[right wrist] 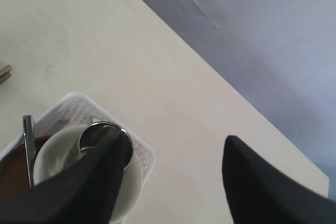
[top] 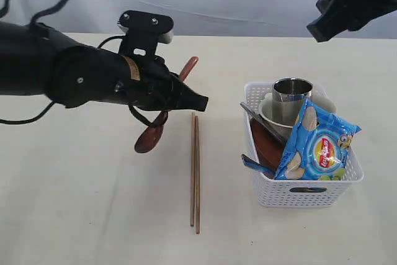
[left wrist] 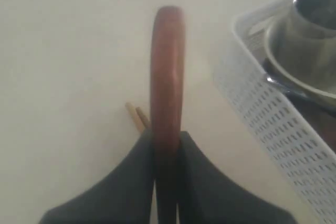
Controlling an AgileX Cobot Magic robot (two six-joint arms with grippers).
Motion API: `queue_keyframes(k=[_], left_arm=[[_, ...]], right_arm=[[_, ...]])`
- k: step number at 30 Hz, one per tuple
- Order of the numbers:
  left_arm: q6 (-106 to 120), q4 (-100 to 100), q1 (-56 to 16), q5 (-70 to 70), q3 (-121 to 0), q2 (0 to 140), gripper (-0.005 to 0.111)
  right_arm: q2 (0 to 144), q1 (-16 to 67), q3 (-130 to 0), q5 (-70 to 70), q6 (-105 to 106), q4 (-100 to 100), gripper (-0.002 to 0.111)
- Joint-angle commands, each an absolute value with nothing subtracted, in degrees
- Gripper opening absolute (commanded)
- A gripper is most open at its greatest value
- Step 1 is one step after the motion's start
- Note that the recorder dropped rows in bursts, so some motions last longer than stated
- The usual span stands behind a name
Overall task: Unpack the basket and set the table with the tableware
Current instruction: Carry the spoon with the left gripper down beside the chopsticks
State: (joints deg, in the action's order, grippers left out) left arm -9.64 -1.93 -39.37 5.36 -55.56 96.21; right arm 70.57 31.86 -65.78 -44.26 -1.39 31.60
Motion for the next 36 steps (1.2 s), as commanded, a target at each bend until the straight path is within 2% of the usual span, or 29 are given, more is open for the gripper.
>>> queue_keyframes(k=[1, 6, 10, 15, 18, 26, 33, 36], left_arm=[[-10.55, -1.81, -36.62, 8.80, -59.45, 102.53, 0.000], [-13.02, 0.00, -32.97, 12.33, -60.09, 105.18, 0.000], [-26.51, 15.33, -30.37, 16.50, -61.34, 105.18, 0.000], [-49.57, 42.29, -30.30, 36.45, -66.89, 105.18, 0.000], [-54.47, 46.93, -32.63, 46.88, -69.63, 105.18, 0.000], [-56.92, 40.44, -45.30, 38.69, -68.86, 105.21, 0.000], [-66.99, 38.35, -49.89, 37.54, -68.86, 105.42, 0.000], [-69.42, 36.83, -50.41, 32.68, -68.86, 105.42, 0.000]], right_arm=[[70.26, 31.54, -65.87, -44.66, -2.75, 31.32, 0.053], [70.26, 31.54, -65.87, -43.40, -4.11, 31.21, 0.053], [70.26, 31.54, -65.87, -42.75, -5.11, 31.21, 0.053], [70.26, 31.54, -65.87, -42.10, -5.84, 31.21, 0.053], [70.26, 31.54, -65.87, -42.10, -6.16, 31.21, 0.053], [70.26, 31.54, -65.87, -42.10, -6.25, 31.21, 0.053], [70.26, 31.54, -65.87, -42.10, -6.23, 31.10, 0.053], [70.26, 31.54, -65.87, -42.33, -6.52, 31.00, 0.053]])
